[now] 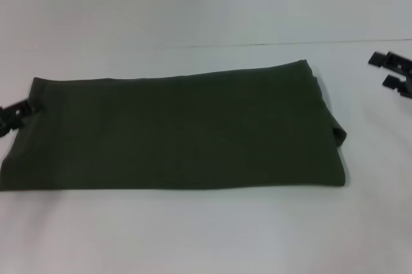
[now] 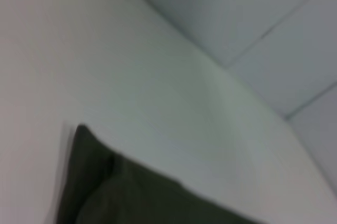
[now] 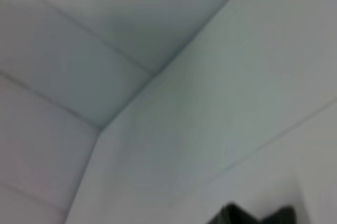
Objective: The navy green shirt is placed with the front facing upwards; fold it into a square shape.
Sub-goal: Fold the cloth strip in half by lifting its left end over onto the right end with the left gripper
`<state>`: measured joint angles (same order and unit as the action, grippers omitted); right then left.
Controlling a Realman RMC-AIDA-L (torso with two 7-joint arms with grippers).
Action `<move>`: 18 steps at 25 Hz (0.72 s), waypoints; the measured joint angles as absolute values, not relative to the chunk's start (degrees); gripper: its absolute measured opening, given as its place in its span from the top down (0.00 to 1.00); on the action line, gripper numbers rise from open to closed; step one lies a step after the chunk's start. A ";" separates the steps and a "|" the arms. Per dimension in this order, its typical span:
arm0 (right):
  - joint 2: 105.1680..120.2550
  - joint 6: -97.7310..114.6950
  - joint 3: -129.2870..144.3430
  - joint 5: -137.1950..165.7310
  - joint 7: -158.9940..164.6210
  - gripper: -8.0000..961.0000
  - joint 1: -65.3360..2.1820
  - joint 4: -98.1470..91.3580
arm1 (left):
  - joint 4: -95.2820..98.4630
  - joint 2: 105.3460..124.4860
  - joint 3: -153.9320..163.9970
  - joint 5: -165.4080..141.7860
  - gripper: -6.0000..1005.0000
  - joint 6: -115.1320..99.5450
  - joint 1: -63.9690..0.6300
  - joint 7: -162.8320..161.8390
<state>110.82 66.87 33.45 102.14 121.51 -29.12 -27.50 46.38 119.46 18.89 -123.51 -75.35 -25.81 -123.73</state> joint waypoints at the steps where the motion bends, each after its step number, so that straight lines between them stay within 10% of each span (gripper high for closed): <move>1: 110.62 67.73 33.46 103.43 121.93 0.05 -29.19 -27.61 | 47.91 118.76 18.83 -126.30 0.14 -77.05 -26.32 -125.92; 8: 110.42 69.41 33.49 108.55 122.79 0.05 -29.36 -27.98 | 54.88 115.52 18.54 -144.13 0.14 -82.81 -29.98 -133.16; 18: 110.72 69.41 33.79 109.27 122.54 0.05 -29.52 -27.98 | 50.97 115.61 19.97 -149.23 0.14 -77.34 -31.46 -133.00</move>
<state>110.72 69.41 33.79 109.27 122.54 -29.52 -27.98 50.97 115.61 19.97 -149.23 -77.35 -31.46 -133.00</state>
